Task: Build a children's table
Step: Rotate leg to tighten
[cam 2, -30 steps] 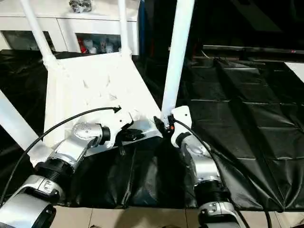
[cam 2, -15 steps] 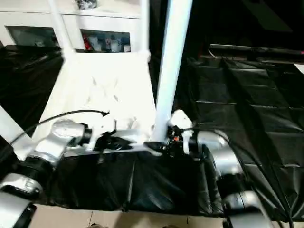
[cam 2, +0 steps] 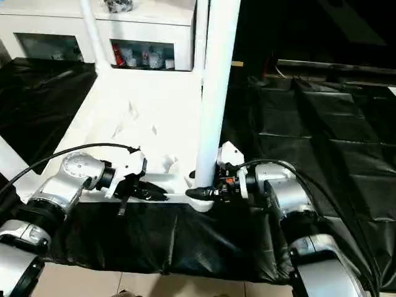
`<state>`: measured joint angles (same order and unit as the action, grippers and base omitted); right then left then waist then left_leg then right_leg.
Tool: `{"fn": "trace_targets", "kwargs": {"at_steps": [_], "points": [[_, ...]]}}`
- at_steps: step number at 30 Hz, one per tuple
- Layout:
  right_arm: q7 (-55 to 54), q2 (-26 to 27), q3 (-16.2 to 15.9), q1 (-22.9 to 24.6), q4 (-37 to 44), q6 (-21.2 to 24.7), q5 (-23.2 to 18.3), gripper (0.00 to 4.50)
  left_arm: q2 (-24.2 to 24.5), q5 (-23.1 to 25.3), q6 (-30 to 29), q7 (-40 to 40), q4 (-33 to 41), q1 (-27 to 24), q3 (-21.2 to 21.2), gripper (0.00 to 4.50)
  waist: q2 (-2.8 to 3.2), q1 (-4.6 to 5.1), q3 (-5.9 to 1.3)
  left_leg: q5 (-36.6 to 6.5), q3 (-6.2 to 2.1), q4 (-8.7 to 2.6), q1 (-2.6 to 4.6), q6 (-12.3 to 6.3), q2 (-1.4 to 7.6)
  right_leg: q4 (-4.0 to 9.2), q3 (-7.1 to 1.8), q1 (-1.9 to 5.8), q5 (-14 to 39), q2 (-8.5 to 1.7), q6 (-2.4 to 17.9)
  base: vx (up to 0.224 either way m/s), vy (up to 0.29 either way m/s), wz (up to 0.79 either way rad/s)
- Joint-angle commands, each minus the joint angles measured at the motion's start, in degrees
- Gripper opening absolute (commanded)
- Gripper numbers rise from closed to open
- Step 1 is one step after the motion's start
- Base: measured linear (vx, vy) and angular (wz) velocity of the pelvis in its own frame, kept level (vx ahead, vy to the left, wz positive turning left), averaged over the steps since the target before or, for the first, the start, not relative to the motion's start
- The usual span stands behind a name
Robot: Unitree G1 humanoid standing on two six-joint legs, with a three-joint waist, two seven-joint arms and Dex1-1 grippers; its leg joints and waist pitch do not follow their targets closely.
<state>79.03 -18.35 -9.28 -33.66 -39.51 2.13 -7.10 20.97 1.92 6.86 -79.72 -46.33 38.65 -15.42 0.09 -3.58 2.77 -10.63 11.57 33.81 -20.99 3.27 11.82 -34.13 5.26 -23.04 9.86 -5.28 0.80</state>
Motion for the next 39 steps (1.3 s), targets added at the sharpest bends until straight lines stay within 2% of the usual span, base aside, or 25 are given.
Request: {"fn": "trace_targets", "kwargs": {"at_steps": [1, 4, 8, 11, 14, 16, 17, 18, 20, 21, 24, 25, 26, 27, 28, 29, 30, 31, 32, 33, 34, 35, 36, 38, 39], "points": [[3.4, 1.9, -3.9, 0.7, -1.3, 1.2, 0.8, 2.2, -0.7, 0.7, 0.0, 1.1, -1.0, 0.9, -0.2, 0.0, -0.36, -0.05, -3.71, -11.2, -0.74, -3.83, 0.84, -2.88, 2.15, 3.42, -3.0, 2.78, 11.7, -3.5, 14.6, 0.0, 0.0, 0.0], [2.5, 2.6, -3.4, 1.6, -0.6, 1.7, -0.2, 2.1, -1.2, 0.6, -0.5, 2.4, -1.6, 1.0, 0.4, 0.0, -0.04, -0.1, -3.68, -11.6, -0.77, -3.83, 0.88, -2.73, 2.14, 3.52, -3.0, 2.77, 12.5, -3.55, 14.5, 0.0, 0.0, 0.0], [-3.7, 4.3, -0.4, 4.1, 1.7, 3.6, -1.9, 2.04, -2.4, 0.9, -2.9, 7.8, -1.9, 1.2, 1.2, 0.0, -0.28, -0.05, -3.54, -12.5, -0.77, -3.97, 0.9, -2.4, 2.17, 3.73, -3.02, 2.76, 14.0, -3.53, 14.0, 0.0, 0.0, 0.0], [-6.9, 5.1, 0.6, 5.8, 2.9, 2.8, -2.0, 2.03, -3.3, 0.7, -4.1, 10.7, -1.9, 1.4, 1.9, 0.0, -0.42, 0.02, -3.13, -16.2, -0.94, -4.24, 1.35, -1.19, 2.13, 4.67, -2.97, 2.41, 21.5, -3.72, 12.0, 0.0, 0.0, 0.0], [-24.8, 8.8, 2.7, 9.1, 5.3, 4.8, 2.3, 2.0, -7.2, 1.6, -8.3, 20.5, -0.2, 1.2, 2.9, 0.0, -0.37, 0.46, -2.61, -19.5, -1.27, -4.49, 1.79, 0.22, 2.09, 5.71, -2.94, 1.75, 29.1, -3.76, 9.1, 0.0, 0.0, 0.0], [-37.7, 13.3, 5.5, 10.2, 6.8, 8.6, 3.6, 1.98, -10.4, 2.3, -11.7, 26.0, 2.0, 0.8, 3.4, 0.0, -0.07, 1.95, -1.8, -27.0, -2.24, -4.48, 2.76, 2.82, 1.48, 7.49, -1.34, 1.15, 41.5, -3.69, 4.0, -0.054, 0.012, -0.05], [-40.2, 14.3, 5.8, 10.4, 7.2, 9.2, 4.2, 1.97, -11.3, 2.3, -12.6, 27.5, 2.8, 0.6, 3.6, 0.0, 0.17, 2.38, -1.94, -28.3, -2.48, -4.26, 3.12, 2.83, 1.25, 8.11, -0.73, 1.11, 43.1, -3.82, 2.9, -0.058, 0.018, -0.08], [-40.2, 14.3, 5.8, 10.4, 7.2, 9.2, 4.2, 1.96, -11.3, 2.3, -12.6, 27.5, 2.8, 0.6, 3.6, 0.0, 0.22, 3.38, -1.94, -30.3, -2.93, -4.17, 3.12, 2.48, 1.15, 8.97, 0.57, 1.64, 43.4, -3.72, 1.4, -0.059, 0.037, -0.15], [-47.3, 17.2, 6.0, 10.4, 7.7, 9.7, 6.5, 1.96, -13.7, 2.4, -15.0, 30.4, 5.4, -0.2, 3.8, 0.0, 1.41, 3.97, -1.95, -32.8, -3.49, -4.86, 2.78, 2.62, 1.7, 8.82, 1.11, 2.44, 39.7, -3.64, 1.6, -0.041, 0.06, -0.16], [-48.5, 18.3, 6.3, 10.3, 7.7, 9.7, 6.3, 1.94, -14.2, 2.6, -15.3, 30.7, 6.1, -0.5, 3.6, 0.0, 1.73, 5.07, -1.69, -39.2, -4.29, -5.82, 3.11, 2.79, 2.19, 8.93, 2.34, 3.03, 35.5, -3.24, 1.7, -0.027, 0.06, -0.1], [-48.1, 19.8, 5.2, 10.6, 8.3, 9.4, 5.9, 1.92, -14.5, 2.7, -14.9, 30.5, 6.8, -1.2, 3.1, 0.0, 2.29, 5.66, -1.05, -47.1, -4.33, -7.87, 2.99, 3.6, 3.08, 7.14, 2.62, 3.81, 30.5, -2.4, 2.7, 0.0, 0.0, 0.0], [-48.3, 20.3, 4.6, 10.7, 8.5, 8.7, 5.7, 1.92, -14.1, 3.0, -13.5, 30.1, 6.1, -1.2, 2.6, 0.0, 2.18, 5.16, -0.9, -48.9, -4.0, -9.16, 2.35, 4.13, 3.43, 5.26, 1.78, 4.4, 28.7, -2.17, 3.5, 0.0, 0.0, 0.0], [-48.4, 20.4, 4.7, 10.6, 8.4, 8.0, 5.6, 1.92, -13.7, 3.2, -13.0, 29.7, 5.8, -1.3, 2.3, 0.0, 1.99, 4.96, -0.85, -48.7, -3.63, -9.27, 2.45, 4.25, 3.27, 5.08, 1.36, 4.21, 29.5, -2.17, 3.5, 0.0, 0.0, 0.0], [-48.5, 20.4, 4.8, 10.5, 8.4, 7.5, 5.5, 1.92, -13.4, 3.4, -12.6, 29.4, 5.5, -1.3, 2.1, 0.0, 1.13, 5.42, -0.23, -43.4, -2.71, -4.4, 6.83, 3.29, 0.41, 11.78, 3.28, -0.64, 44.9, -3.28, 0.6, 0.0, 0.0, 0.0], [-49.3, 20.2, 5.3, 10.4, 8.4, 7.3, 5.5, 1.92, -13.0, 3.7, -12.1, 29.1, 5.5, -1.5, 1.9, 0.0, 0.72, 6.05, -0.31, -38.1, -2.4, -1.42, 7.61, 2.22, -0.96, 13.96, 5.04, -1.32, 50.0, -3.88, -1.8, 0.0, 0.0, 0.0], [-50.6, 20.2, 5.9, 10.4, 9.0, 7.2, 5.8, 1.92, -12.7, 3.9, -12.4, 29.2, 5.8, -1.7, 1.9, 0.0, 1.23, 6.73, -0.27, -30.6, -2.26, 0.85, 7.22, 0.96, -1.46, 16.3, 8.73, 0.03, 53.1, -4.48, -5.5, 0.0, 0.0, 0.0], [-50.9, 20.0, 6.4, 10.4, 9.1, 6.9, 5.8, 2.27, -12.3, 4.1, -12.1, 29.1, 5.7, -1.8, 1.9, 0.0, 3.42, 7.04, -0.46, -35.0, -3.85, -3.35, 2.77, 1.0, 2.06, 10.6, 10.42, 6.55, 40.8, -4.17, -6.3, 0.079, 0.035, -0.23], [-50.9, 20.0, 6.4, 10.3, 9.1, 6.9, 5.8, 2.48, -12.3, 4.1, -12.0, 29.1, 5.7, -1.8, 1.9, 0.0, 4.08, 4.49, -0.95, -41.8, -5.71, -8.24, -2.96, 1.82, 4.97, -3.03, 3.95, 11.62, 24.4, -4.0, -2.2, 0.211, 0.097, -0.19], [-50.4, 19.4, 7.0, 10.3, 9.3, 6.9, 5.2, 2.62, -11.5, 4.0, -11.8, 28.4, 5.8, -2.0, 1.9, 0.0, 3.75, 4.4, -1.13, -44.2, -5.48, -9.56, -2.0, 2.82, 4.61, -1.37, 2.47, 9.67, 12.6, -3.05, -0.3, 0.211, 0.097, -0.19], [-49.7, 18.9, 7.3, 10.3, 9.5, 7.0, 4.8, 2.65, -11.0, 4.1, -11.4, 28.3, 5.8, -2.1, 1.9, 0.0, -0.72, 4.13, -0.58, -38.3, -4.93, -5.44, 3.88, 2.75, 0.47, 5.09, -1.25, 2.09, 34.3, -4.82, 0.8, 0.22, -0.014, 0.06], [-49.3, 18.7, 7.5, 10.3, 9.7, 7.1, 4.5, 2.65, -10.8, 4.2, -11.3, 28.3, 5.9, -2.1, 1.9, 0.0, -0.19, 3.82, -1.43, -29.4, -3.74, -2.91, 3.43, 2.6, -0.95, 7.39, -1.37, 2.38, 47.2, -6.58, 0.5, 0.096, -0.091, 0.0], [-49.0, 18.5, 7.5, 10.3, 9.7, 7.1, 4.4, 2.72, -10.7, 4.2, -11.2, 28.1, 5.9, -2.2, 1.9, 0.0, -1.1, 2.66, -2.3, -15.5, -4.33, -2.63, 0.47, 0.39, 0.04, 7.43, -3.57, 4.04, 50.5, -8.27, 0.1, 0.096, -0.091, 0.0], [-46.0, 16.7, 7.3, 10.3, 10.3, 7.0, 3.8, 2.9, -9.7, 4.1, -10.3, 27.0, 5.6, -2.1, 2.2, 0.0, -0.07, 2.02, -3.15, -5.9, -4.46, -4.46, -1.36, -0.41, 0.92, 5.17, -2.96, 5.06, 32.1, -5.83, 2.7, 0.08, -0.05, -0.19], [-42.5, 14.5, 6.8, 10.2, 11.2, 6.3, 3.6, 3.09, -8.7, 3.7, -9.1, 25.5, 5.2, -2.0, 2.5, 0.0, 0.16, 2.09, -3.7, -1.6, -3.96, -4.18, -0.55, -2.09, 1.05, 3.31, -2.44, 4.39, 13.7, -3.9, 6.5, 0.083, -0.031, -0.08], [-41.4, 13.6, 6.6, 10.3, 11.5, 5.9, 3.7, 3.09, -8.4, 3.5, -8.8, 25.0, 5.0, -2.0, 2.6, 0.0, 0.27, 2.46, -3.8, -1.6, -3.21, -3.94, -1.25, -4.1, 0.53, 2.04, -2.34, 4.65, 0.5, -2.93, 11.2, 0.0, 0.0, 0.0]]}}
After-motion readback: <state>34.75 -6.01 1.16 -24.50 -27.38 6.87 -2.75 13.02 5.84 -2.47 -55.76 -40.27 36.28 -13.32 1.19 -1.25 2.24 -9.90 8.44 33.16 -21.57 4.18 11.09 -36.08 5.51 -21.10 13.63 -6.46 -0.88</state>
